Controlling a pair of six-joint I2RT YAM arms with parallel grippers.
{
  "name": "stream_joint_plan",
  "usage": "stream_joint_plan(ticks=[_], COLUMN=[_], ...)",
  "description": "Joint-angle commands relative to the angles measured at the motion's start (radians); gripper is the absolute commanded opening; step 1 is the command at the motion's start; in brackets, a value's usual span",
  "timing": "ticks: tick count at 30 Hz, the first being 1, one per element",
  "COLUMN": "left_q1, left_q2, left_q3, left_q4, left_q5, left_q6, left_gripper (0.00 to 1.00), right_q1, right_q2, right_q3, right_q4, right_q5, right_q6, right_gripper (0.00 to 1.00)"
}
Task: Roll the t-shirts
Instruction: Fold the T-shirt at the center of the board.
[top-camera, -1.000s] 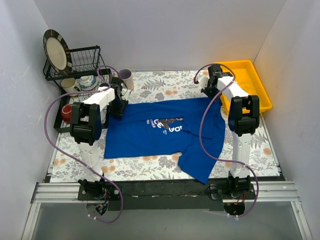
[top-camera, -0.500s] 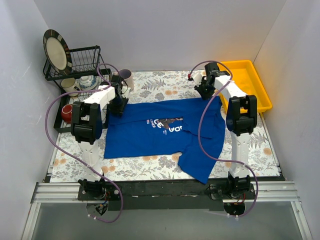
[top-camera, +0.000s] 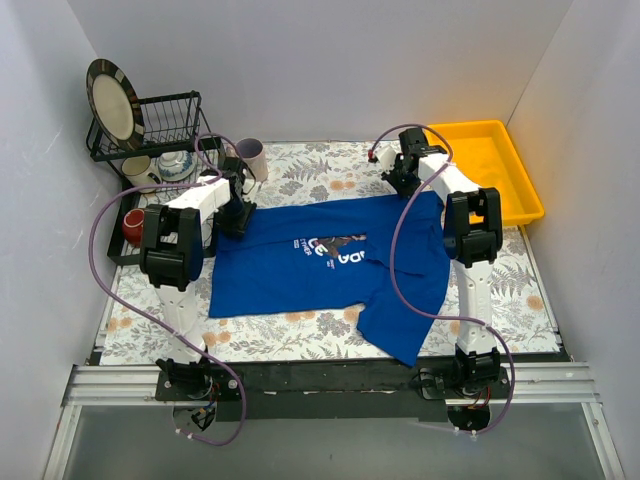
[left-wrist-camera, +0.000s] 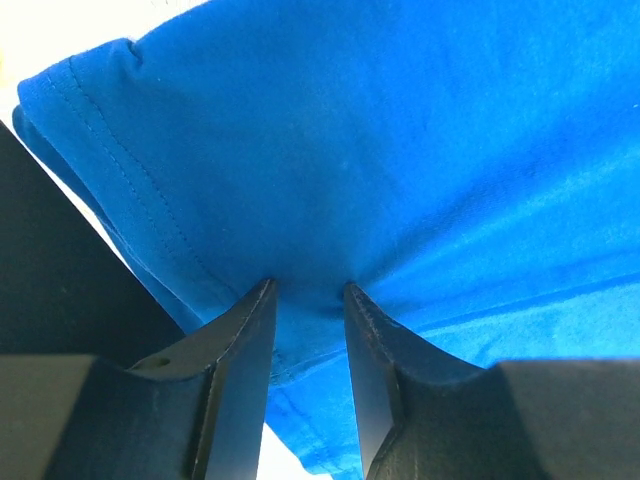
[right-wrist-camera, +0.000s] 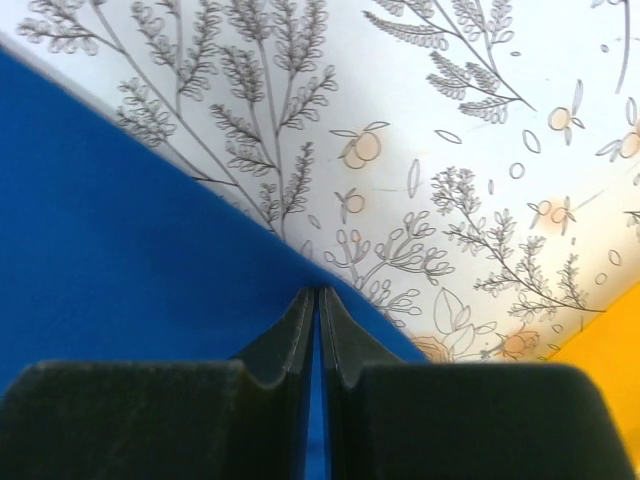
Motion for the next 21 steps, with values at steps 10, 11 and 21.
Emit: stream_joint_plan(ticks=[10,11,21], left_q1=[0.008,0.008,0.006], left_q2=[-0.086,-0.082,-0.001], left_q3=[0.022,0.073,0.219], left_q4=[-0.089,-0.105,-0.073], left_q5=[0.023,0.034,0.005], left_q6=[0.057,0.057,0.086], left_gripper=[0.38,0.38,0.39], right_q1=[-0.015,-0.013,-0.015], right_q2=[0.012,-0.005,-0.158], right_q3=[0.039,0.048,-0.052], right_q4=[0.016,0.013,0.004], right_q5=[0.034,0.019,-0.011], right_q6=[0.03,0.032,-0.054], right_gripper=[0.15,0.16,0.25])
